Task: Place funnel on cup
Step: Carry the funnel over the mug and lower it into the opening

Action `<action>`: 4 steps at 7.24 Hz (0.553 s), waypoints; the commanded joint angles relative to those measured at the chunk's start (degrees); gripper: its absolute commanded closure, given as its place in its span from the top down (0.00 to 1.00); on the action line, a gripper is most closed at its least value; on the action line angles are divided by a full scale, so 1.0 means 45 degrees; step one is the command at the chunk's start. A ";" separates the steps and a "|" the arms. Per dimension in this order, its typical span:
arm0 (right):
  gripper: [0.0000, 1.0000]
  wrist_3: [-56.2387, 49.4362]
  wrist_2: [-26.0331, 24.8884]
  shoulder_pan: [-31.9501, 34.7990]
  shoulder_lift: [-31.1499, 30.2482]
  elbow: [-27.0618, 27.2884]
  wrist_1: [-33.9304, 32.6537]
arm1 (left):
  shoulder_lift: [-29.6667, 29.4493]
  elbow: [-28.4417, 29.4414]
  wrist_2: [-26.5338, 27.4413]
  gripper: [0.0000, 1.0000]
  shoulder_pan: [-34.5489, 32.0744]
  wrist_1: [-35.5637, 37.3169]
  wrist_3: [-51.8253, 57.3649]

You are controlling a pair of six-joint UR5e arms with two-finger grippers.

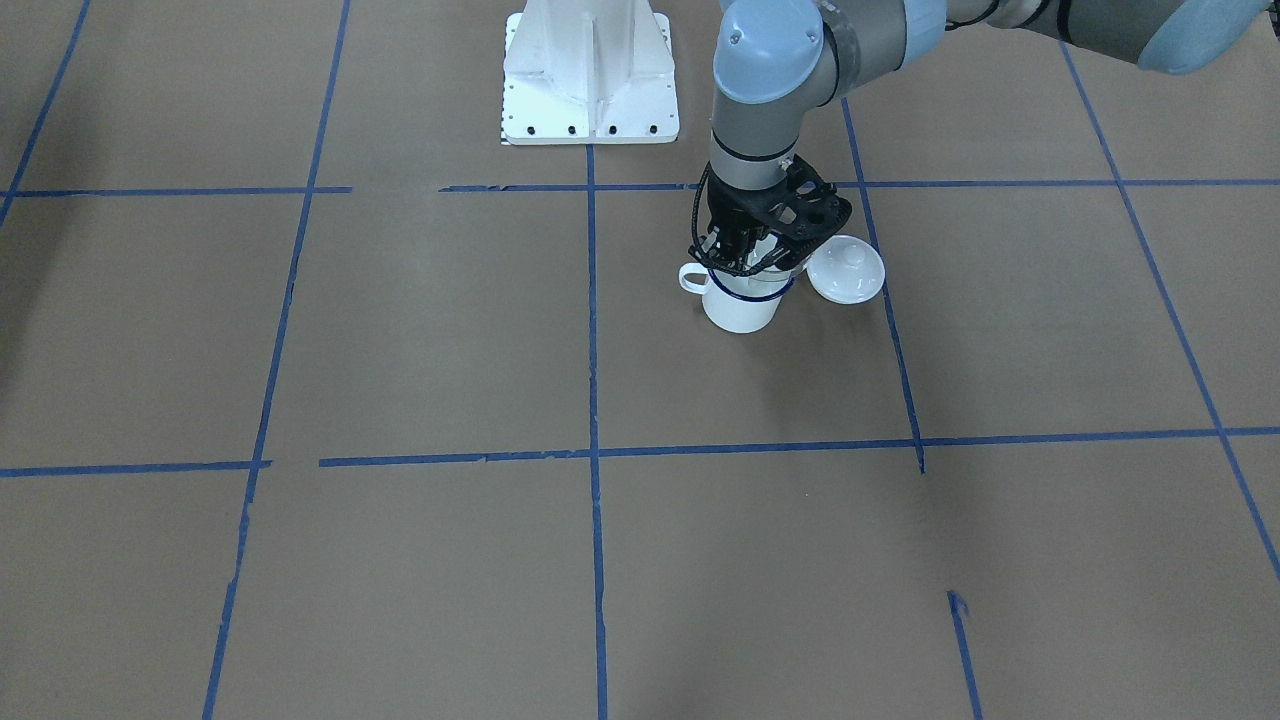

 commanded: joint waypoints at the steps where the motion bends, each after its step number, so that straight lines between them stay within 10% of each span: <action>1: 1.00 0.0000 0.0002 0.0000 0.0000 0.0000 0.0000 | 0.0040 0.0056 0.0001 0.00 0.0101 -0.0125 0.0016; 4: 1.00 0.0000 0.0002 0.0000 0.0000 0.0000 0.0000 | -0.0057 0.0523 0.0001 0.00 0.0140 -0.0631 0.0017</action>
